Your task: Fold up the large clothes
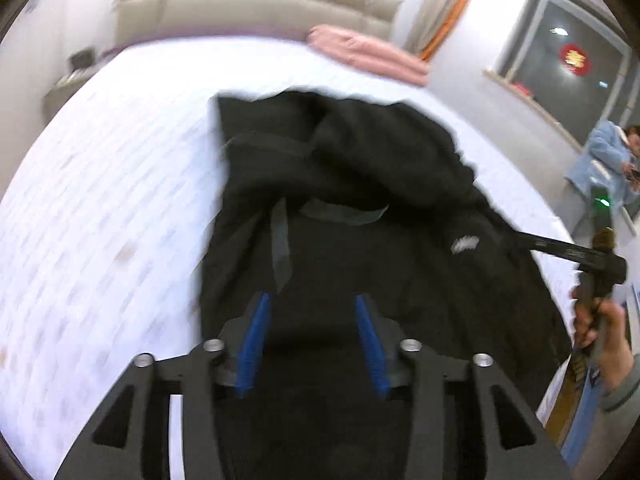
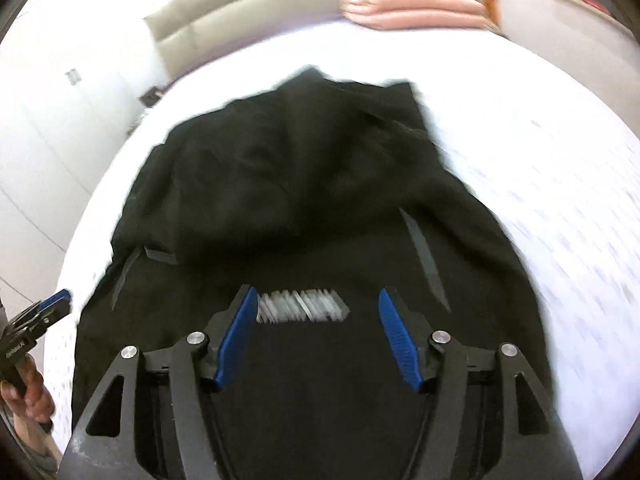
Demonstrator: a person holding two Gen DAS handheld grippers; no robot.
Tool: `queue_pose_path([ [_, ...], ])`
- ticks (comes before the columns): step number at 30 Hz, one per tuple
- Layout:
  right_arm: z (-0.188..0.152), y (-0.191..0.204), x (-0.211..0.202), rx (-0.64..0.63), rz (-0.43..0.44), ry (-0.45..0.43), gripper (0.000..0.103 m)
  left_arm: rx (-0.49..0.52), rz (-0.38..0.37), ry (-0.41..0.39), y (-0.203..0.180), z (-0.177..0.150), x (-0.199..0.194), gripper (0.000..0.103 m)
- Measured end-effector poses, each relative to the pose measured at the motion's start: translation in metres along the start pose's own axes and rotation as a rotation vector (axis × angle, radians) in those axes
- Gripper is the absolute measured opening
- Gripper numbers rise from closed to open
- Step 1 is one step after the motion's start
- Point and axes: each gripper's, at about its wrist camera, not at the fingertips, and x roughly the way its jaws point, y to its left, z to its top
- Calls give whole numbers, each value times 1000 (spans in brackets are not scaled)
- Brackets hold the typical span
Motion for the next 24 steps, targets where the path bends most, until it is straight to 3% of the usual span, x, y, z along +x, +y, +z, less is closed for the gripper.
queue_pose_path([
  [2, -25, -23, -15, -16, -70, 44, 79, -57, 7, 42, 19, -24, -9, 50],
  [6, -70, -75, -34, 4, -160, 96, 79, -208, -8, 91, 57, -69, -23, 50],
  [12, -102, -120, -53, 109, -128, 75, 79, -315, -163, 136, 66, -110, -23, 50],
  [16, -111, -133, -60, 126, -113, 86, 79, -303, -177, 217, 55, -120, -9, 50],
  [20, -124, -140, -59, 127, -117, 111, 80, -320, -201, 225, 52, -127, -4, 51],
  [22, -138, -152, -55, 164, -62, 152, 80, -340, -233, 233, 56, -132, -5, 52],
  [24, -148, -153, -55, 160, -44, 136, 81, -347, -239, 241, 54, -132, -5, 52],
])
